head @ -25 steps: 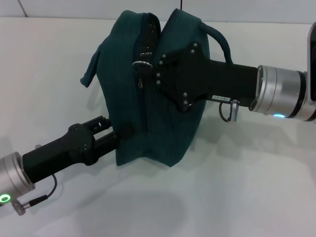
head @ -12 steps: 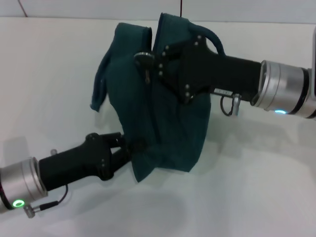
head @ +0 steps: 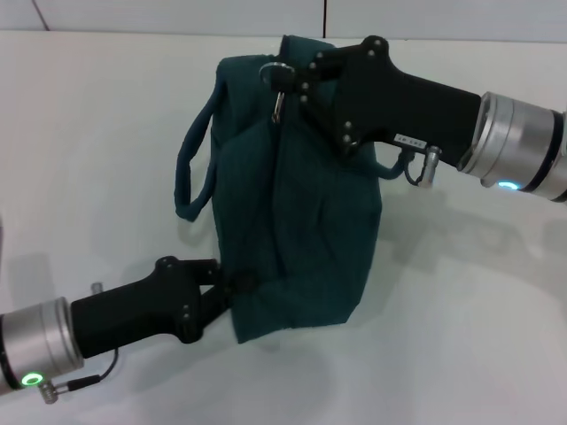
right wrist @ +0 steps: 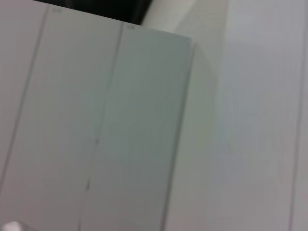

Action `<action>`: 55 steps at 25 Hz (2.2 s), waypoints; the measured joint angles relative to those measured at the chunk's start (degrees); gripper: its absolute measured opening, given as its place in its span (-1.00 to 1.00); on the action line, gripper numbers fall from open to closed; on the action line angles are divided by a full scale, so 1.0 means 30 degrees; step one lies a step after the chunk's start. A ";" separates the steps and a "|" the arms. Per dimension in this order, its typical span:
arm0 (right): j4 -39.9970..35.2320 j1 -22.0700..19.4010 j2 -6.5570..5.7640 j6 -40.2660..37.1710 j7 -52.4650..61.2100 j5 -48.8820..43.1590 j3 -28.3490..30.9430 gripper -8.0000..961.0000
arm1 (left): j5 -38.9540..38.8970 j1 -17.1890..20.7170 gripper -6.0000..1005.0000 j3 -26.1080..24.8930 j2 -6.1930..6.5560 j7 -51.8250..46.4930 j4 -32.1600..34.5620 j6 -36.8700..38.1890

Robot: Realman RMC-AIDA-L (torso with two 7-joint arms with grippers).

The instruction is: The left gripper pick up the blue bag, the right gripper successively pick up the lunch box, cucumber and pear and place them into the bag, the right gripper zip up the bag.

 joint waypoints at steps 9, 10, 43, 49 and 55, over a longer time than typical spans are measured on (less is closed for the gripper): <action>-0.0133 -0.1203 -0.0022 -0.2679 -0.0015 -0.0154 -0.0385 -0.96 | -0.1963 0.1441 -0.85 -0.2226 0.0027 0.1042 0.0480 0.0001; -0.0145 -0.1290 -0.0024 -0.2937 -0.0018 -0.0156 -0.0391 -0.96 | -0.2014 0.1481 -0.85 -0.2339 0.0029 0.1049 0.0598 -0.0005; 0.0084 -0.1369 0.0000 -0.1496 -0.0796 0.0120 -0.0570 -0.96 | -0.1507 -0.0398 -0.47 -0.2355 0.0572 0.0481 0.2116 0.1674; 0.0122 -0.1408 0.0001 -0.1459 -0.1408 0.0652 -0.0498 -0.96 | -0.1074 -0.0238 -0.78 -0.2302 0.0575 0.1087 0.2116 0.2236; 0.0377 -0.1392 0.0000 -0.1450 -0.2334 0.1481 -0.0353 -0.96 | -0.0335 -0.0222 -0.87 -0.2248 0.0643 0.1651 0.2117 0.3113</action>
